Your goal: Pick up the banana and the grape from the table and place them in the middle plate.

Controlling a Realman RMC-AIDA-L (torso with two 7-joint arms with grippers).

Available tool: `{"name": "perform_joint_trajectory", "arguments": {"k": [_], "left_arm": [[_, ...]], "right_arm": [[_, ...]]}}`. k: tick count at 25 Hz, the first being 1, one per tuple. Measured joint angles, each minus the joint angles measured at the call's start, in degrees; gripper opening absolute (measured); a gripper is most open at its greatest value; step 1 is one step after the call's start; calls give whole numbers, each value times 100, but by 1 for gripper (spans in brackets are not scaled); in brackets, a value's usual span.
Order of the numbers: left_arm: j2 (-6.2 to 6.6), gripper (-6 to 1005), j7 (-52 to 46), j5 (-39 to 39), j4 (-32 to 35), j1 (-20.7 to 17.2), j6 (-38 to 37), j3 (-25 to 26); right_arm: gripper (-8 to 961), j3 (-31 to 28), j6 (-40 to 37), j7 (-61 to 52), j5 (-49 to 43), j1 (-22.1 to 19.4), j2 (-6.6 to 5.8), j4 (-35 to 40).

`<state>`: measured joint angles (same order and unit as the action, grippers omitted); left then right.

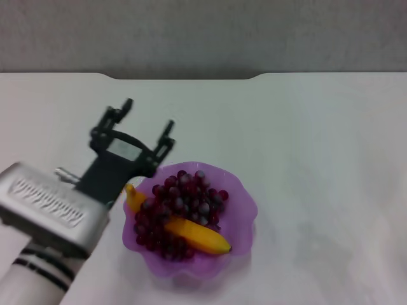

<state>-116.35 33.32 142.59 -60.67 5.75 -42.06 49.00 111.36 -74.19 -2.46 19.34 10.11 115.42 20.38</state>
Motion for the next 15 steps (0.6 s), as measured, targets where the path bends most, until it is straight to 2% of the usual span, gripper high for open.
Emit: {"name": "perform_joint_trajectory", "arguments": {"k": [2,4,5,6,9,13,14,15], "left_arm": [[3,819,-17,58,111,-144,-537,-14],[2,740,-138,71,207,-269,-1050,-6],[1,700,-337,78,368,-336,-1535,28],[1,660,-337,78,368,-336,-1535,28],[4,532,-920,80,809,-336,-2217,139],[35,335,-2057,101,1301,-306,-2528,435],[67,315,-2630,107,1574,-282,-2546,537],[73,294,-2800,108,1677,-270,-2549,562]], "right_arm": [[0,-9,0,0,0,-2,-1,0],[0,-10,0,0,0,-5,-2,-1],[0,-12,0,0,0,-6,-2,-5],[0,-10,1,0,0,-3,-3,-26],[-1,4,1,0,-1,5,-3,-50],[-1,13,1,0,0,17,-3,-61],[-1,14,1,0,0,17,-2,-64],[-1,15,1,-4,0,17,-2,-71]]}}
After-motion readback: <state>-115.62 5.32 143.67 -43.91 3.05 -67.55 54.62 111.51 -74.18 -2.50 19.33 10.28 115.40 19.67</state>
